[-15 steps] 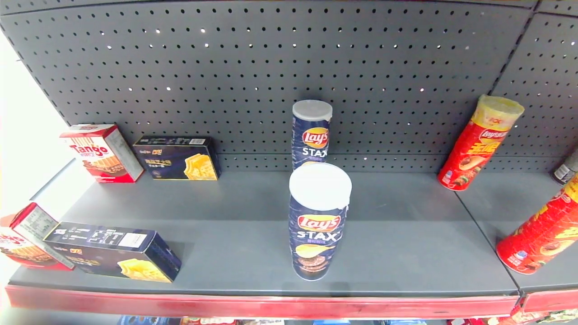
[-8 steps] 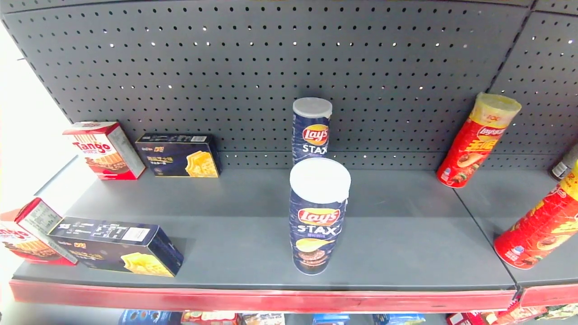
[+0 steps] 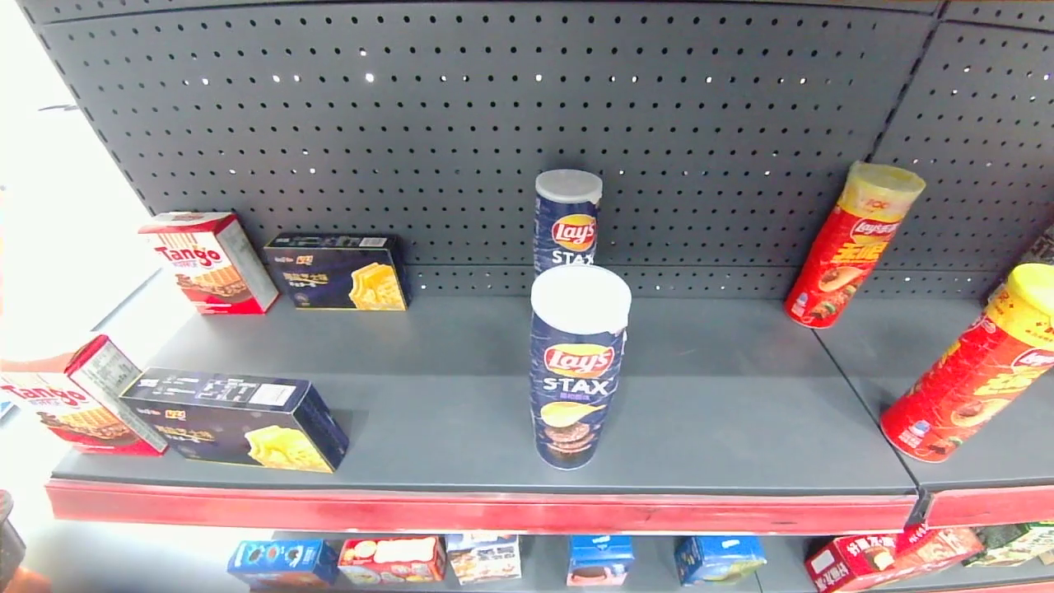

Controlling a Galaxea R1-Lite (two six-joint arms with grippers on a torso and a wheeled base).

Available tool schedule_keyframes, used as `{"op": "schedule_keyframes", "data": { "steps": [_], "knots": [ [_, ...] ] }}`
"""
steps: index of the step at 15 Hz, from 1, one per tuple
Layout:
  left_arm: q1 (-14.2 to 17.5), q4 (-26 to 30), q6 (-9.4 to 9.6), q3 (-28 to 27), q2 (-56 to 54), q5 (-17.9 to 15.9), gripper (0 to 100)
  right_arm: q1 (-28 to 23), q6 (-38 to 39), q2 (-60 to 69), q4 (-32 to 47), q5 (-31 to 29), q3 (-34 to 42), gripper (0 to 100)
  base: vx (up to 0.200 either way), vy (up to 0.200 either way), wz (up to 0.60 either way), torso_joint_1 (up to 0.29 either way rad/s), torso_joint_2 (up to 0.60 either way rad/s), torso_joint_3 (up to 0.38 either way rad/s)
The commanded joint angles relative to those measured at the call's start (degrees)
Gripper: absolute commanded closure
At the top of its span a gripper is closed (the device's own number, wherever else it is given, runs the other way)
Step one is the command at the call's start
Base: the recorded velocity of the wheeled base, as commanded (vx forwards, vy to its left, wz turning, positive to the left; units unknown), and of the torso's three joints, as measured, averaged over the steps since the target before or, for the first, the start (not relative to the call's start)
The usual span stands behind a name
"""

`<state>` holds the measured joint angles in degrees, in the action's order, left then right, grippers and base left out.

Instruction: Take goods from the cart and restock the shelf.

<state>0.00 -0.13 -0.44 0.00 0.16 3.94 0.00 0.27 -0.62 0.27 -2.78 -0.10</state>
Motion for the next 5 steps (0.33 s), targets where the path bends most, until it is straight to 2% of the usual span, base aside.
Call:
{"op": "schedule_keyframes", "data": {
  "steps": [1, 5],
  "knots": [
    [0.00, -0.04, 0.00, 0.00, 0.02, 0.02, 0, 0.00, 0.00, -0.08, 0.00, 0.05, 0.01, 0, 0.000, 0.000, 0.00, 0.000, 0.00, 0.000],
    [0.00, -0.04, 0.00, 0.00, 0.02, 0.11, 0, 0.00, 0.00, -0.17, 0.00, 1.37, 0.01, 0, 0.000, 0.000, 0.00, 0.000, 0.00, 0.000]
  ]
}}
